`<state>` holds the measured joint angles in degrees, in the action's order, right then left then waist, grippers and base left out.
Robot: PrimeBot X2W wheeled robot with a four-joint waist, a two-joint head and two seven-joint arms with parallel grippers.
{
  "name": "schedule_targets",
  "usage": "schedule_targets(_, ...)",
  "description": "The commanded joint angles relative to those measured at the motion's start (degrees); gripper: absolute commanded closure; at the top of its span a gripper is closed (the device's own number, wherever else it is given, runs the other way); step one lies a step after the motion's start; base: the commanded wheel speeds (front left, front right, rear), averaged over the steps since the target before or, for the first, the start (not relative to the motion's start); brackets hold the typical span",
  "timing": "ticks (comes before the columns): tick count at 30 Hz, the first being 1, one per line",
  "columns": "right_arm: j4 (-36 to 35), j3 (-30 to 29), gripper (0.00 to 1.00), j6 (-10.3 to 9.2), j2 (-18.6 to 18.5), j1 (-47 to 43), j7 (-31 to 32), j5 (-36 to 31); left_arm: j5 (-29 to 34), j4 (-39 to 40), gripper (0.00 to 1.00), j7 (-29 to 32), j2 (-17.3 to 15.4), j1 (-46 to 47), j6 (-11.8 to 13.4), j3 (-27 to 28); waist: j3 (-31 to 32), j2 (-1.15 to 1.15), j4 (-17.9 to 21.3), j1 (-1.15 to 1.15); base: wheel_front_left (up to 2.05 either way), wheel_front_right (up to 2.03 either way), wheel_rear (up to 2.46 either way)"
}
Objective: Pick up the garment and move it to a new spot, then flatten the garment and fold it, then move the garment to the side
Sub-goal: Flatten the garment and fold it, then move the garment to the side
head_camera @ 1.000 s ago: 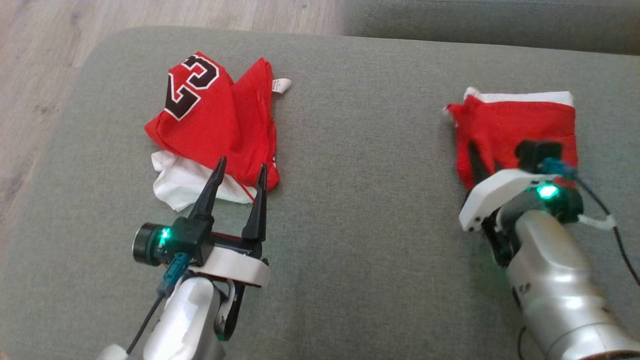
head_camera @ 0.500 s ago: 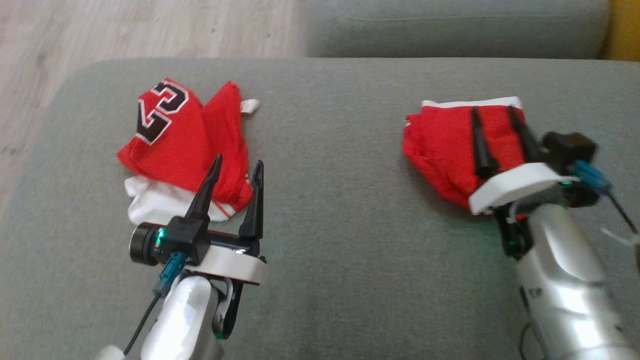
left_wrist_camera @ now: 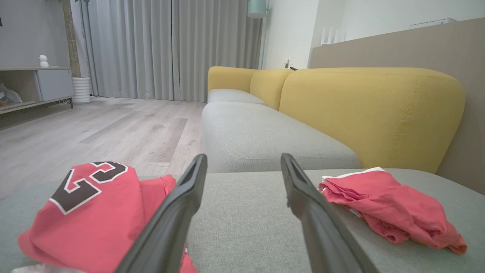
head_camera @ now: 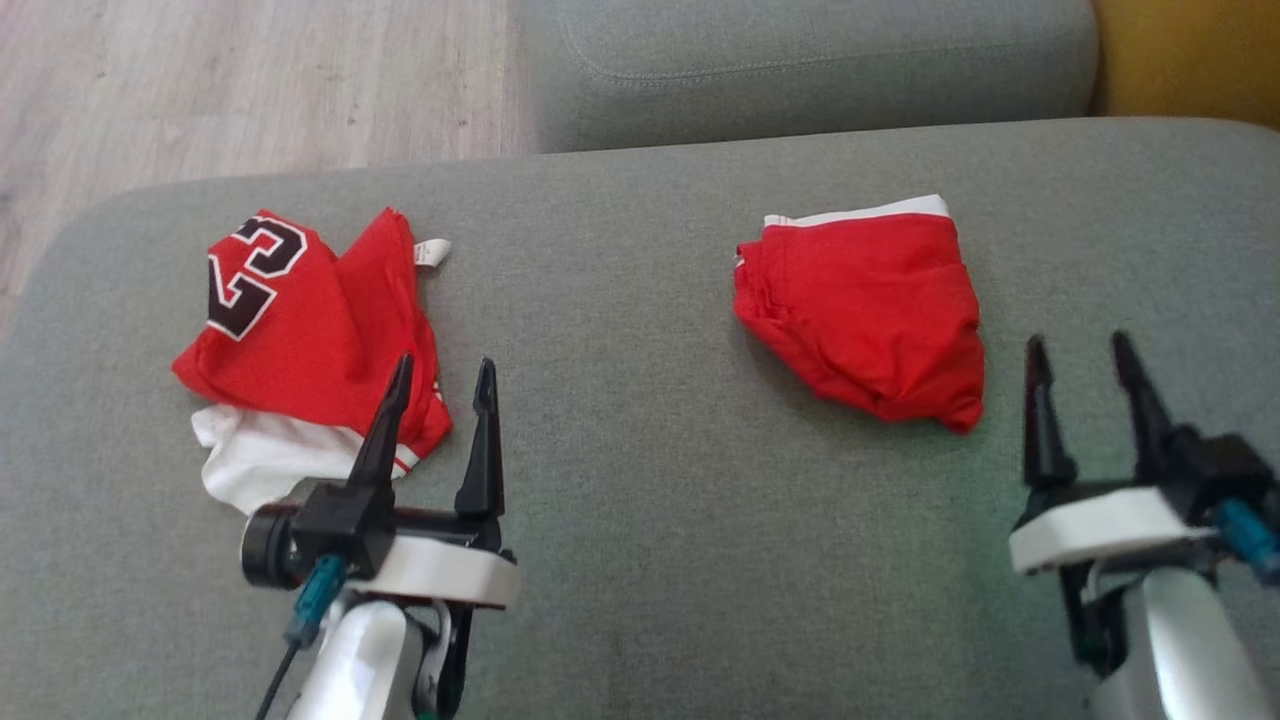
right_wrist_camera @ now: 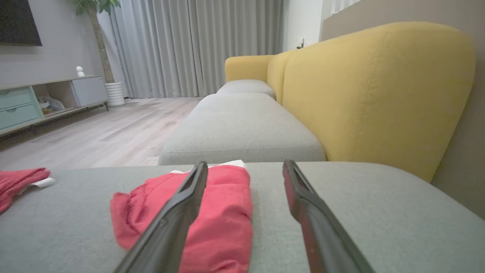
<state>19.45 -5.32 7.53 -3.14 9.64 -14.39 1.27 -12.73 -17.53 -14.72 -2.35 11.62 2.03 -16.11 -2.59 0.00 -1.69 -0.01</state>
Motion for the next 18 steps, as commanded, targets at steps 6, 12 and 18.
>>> schedule_targets(6, -3.35, 3.22, 0.00, -0.04, 0.24, -0.71, -0.61, 2.05, -0.12, 2.74, 0.00, -0.28, -0.53, 0.25, 0.41, 2.40, -1.06, 0.00, -0.08, 0.01, 0.00, 0.00, 0.00)
schedule_targets(12, -2.04, 2.71, 0.00, -0.04, 0.25, 1.99, -0.31, 2.67, 0.52, 2.54, 0.00, -0.28, -0.53, 1.74, -0.21, 1.70, -3.50, 0.00, -1.61, 0.01, 0.00, 0.00, 0.00)
schedule_targets(18, 3.35, -1.11, 0.00, -0.04, 0.25, 10.19, 4.77, 0.85, 0.61, 2.61, 0.00, -0.28, -0.53, 4.34, -0.80, 0.69, -8.71, 0.00, -4.33, 0.01, 0.00, 0.00, 0.00)
